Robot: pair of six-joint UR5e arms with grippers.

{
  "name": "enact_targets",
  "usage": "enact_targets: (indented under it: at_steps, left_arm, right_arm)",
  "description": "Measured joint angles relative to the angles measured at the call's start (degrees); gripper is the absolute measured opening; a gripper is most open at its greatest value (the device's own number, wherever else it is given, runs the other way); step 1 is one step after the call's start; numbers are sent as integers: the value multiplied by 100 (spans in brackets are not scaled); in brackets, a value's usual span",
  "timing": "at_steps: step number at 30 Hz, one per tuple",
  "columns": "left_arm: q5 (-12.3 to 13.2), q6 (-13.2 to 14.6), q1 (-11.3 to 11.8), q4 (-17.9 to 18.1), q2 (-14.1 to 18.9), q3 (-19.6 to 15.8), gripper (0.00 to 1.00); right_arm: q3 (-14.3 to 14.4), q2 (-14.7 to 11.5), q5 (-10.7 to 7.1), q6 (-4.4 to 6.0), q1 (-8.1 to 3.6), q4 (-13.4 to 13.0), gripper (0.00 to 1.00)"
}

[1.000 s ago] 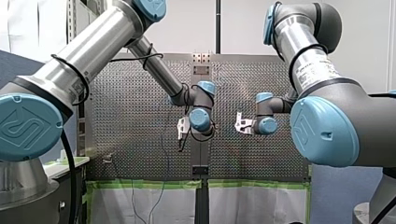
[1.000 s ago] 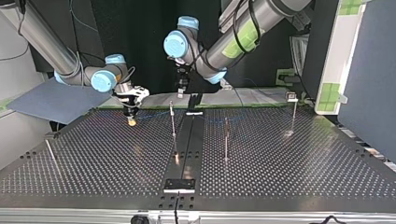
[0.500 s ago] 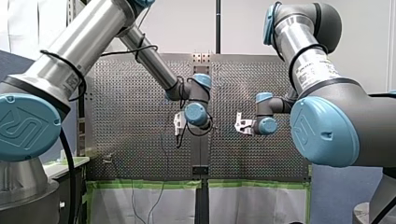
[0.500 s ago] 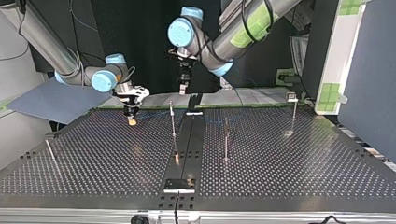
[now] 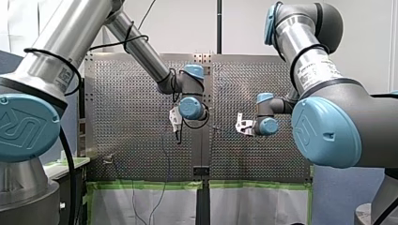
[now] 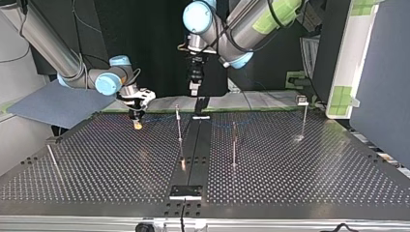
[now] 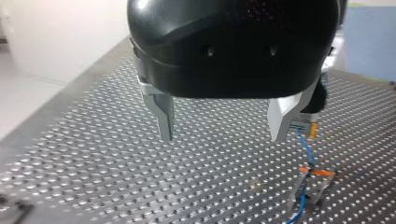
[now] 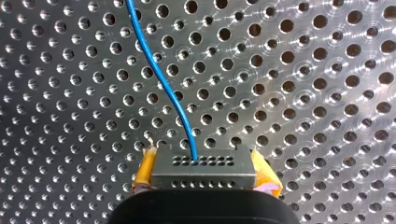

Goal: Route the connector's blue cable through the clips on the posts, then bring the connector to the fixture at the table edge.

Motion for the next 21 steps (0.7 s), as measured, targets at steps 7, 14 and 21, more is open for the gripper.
enact_targets:
  at_steps: [7, 14, 21]
  left_arm:
    - [-180, 30, -143, 259, 375, -375, 100]
    - [-207, 37, -297, 590, 738, -739, 100]
    - [-332, -2, -295, 760, 1049, -1049, 100]
  right_arm:
    - [1, 0, -12, 10, -24, 24, 0]
    - [-2, 0, -13, 20, -38, 25, 0]
    - [-2, 1, -16, 26, -37, 25, 0]
